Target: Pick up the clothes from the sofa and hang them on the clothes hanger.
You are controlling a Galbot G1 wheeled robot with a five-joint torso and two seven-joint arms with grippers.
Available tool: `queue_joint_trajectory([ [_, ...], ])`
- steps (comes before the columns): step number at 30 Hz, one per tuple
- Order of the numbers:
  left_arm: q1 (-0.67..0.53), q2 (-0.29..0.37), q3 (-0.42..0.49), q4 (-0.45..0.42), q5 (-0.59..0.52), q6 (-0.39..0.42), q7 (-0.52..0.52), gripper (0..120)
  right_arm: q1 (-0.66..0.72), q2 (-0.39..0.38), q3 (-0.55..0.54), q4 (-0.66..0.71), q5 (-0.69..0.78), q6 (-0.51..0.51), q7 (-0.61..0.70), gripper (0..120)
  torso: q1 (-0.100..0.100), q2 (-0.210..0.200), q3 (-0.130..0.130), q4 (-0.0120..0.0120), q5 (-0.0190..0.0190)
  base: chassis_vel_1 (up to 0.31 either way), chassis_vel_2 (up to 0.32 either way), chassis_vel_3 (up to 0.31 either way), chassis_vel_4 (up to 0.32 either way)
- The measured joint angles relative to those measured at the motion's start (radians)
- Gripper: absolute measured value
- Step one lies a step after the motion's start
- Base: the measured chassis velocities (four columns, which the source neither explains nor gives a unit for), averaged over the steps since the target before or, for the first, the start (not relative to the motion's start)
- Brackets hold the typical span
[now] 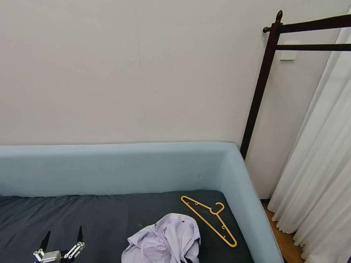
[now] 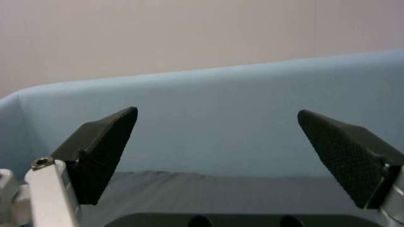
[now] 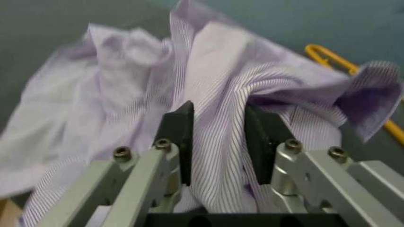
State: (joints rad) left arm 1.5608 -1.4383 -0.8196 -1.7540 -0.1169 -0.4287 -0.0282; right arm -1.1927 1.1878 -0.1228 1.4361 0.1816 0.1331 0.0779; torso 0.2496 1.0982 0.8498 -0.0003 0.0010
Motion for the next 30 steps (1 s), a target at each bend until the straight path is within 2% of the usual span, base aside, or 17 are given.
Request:
queue_joint_trajectory([
  [4,0.003,0.000,-0.004,0.000,0.000,-0.004,0.000,100,-0.021,0.000,-0.026,0.115,0.107,-0.092,0.184,53,0.000,0.000,0.000,-0.0001,-0.0001,0.000,0.000,0.000,0.000],
  [6,0.003,0.000,-0.004,-0.001,0.001,-0.004,0.000,100,-0.012,0.008,-0.027,0.115,0.134,-0.106,0.212,56,0.000,0.000,0.000,0.0000,0.0000,0.000,0.000,0.000,0.000],
  [8,0.005,-0.001,-0.003,-0.007,0.001,-0.004,0.000,100,0.007,0.023,-0.022,0.101,0.181,-0.119,0.246,67,0.000,0.000,0.000,0.0002,0.0000,0.000,0.000,0.000,0.000],
  [9,0.005,-0.001,-0.003,-0.007,0.001,-0.004,0.000,100,0.007,0.023,-0.022,0.101,0.181,-0.119,0.246,67,0.000,0.000,0.000,0.0002,0.0000,0.000,0.000,0.000,0.000],
  [11,0.005,0.000,-0.003,-0.011,0.001,-0.004,-0.001,100,0.009,0.029,-0.019,0.117,0.245,-0.148,0.278,76,0.000,0.000,0.000,0.0001,0.0000,0.000,0.000,0.000,0.000],
  [13,0.003,0.005,-0.005,-0.011,0.001,-0.004,-0.002,100,-0.006,0.022,-0.024,0.168,0.291,-0.214,0.311,84,0.000,0.000,0.000,0.0001,0.0000,0.000,0.000,0.000,0.000],
  [14,0.003,0.005,-0.005,-0.011,0.001,-0.004,-0.002,100,-0.006,0.022,-0.024,0.168,0.291,-0.214,0.311,84,0.000,0.000,0.000,0.0001,0.0000,0.000,0.000,0.000,0.000],
  [16,0.000,0.007,-0.005,-0.007,0.000,-0.004,-0.002,100,-0.020,0.012,-0.038,0.221,0.363,-0.325,0.377,94,0.000,0.000,0.000,-0.0003,0.0000,0.000,0.000,0.000,0.000],
  [17,-0.001,0.006,-0.005,-0.006,0.000,-0.004,-0.002,100,-0.019,0.013,-0.040,0.229,0.393,-0.347,0.397,98,0.000,0.000,0.000,-0.0002,0.0000,0.000,0.000,0.000,0.000],
  [24,-0.001,0.000,0.005,-0.005,0.001,-0.005,-0.003,100,0.022,0.042,0.007,0.216,0.520,-0.332,0.416,100,0.000,0.000,0.000,0.0000,0.0000,0.000,0.000,0.000,0.000],
  [30,0.005,0.001,0.001,-0.001,0.001,-0.010,-0.005,100,0.095,0.092,0.125,0.199,0.735,-0.365,0.434,100,0.000,0.000,0.000,0.0001,0.0000,0.000,0.000,0.000,0.000],
])
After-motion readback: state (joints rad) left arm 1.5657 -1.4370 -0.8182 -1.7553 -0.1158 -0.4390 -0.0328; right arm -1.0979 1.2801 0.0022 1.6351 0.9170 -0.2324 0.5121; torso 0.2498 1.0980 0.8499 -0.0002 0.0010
